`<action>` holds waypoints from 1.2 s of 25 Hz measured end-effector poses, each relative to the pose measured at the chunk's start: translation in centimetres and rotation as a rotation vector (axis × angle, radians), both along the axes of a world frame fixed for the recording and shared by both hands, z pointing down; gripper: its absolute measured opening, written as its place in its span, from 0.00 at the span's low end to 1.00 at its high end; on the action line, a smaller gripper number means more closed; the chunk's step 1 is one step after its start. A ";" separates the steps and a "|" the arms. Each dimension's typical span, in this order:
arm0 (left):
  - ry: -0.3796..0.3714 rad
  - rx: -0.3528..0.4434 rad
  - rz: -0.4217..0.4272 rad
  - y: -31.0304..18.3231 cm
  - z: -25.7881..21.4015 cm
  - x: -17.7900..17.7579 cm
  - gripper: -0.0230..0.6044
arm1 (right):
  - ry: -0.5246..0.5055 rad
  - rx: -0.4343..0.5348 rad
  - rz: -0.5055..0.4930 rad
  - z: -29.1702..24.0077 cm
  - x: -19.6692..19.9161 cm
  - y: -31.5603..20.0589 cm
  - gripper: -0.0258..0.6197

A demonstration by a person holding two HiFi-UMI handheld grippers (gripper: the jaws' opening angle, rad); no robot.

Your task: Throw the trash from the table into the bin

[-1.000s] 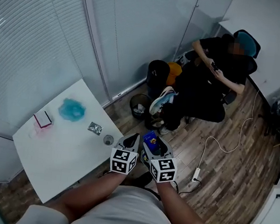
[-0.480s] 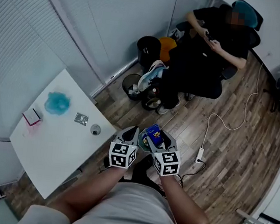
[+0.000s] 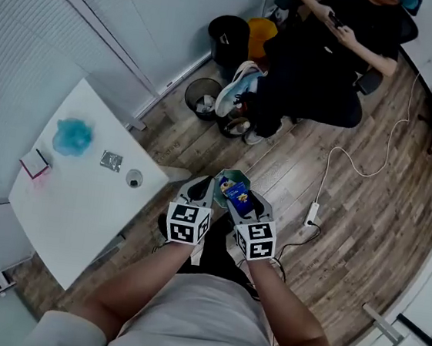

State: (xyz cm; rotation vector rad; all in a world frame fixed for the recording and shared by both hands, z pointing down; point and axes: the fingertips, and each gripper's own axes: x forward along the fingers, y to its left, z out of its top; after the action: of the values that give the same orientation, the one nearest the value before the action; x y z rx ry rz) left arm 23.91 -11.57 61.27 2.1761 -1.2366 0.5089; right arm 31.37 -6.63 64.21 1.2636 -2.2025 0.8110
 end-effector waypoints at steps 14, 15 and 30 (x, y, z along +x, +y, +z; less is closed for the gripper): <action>-0.031 -0.098 -0.027 1.7 8.0 0.0 0.04 | 0.039 -0.069 -0.082 8.5 1.0 -0.2 0.46; -0.033 -0.100 -0.030 1.7 8.2 -0.2 0.04 | 0.035 -0.073 -0.087 8.7 0.9 -0.1 0.46; -0.032 -0.119 -0.055 2.8 8.6 -1.1 0.04 | 0.051 -0.104 -0.105 9.9 0.3 0.8 0.46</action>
State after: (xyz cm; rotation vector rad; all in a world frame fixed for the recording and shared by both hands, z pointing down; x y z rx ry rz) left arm 22.82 -8.81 69.84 2.0363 -1.2477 0.5816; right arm 31.66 -5.81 74.07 1.0975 -2.1382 0.8313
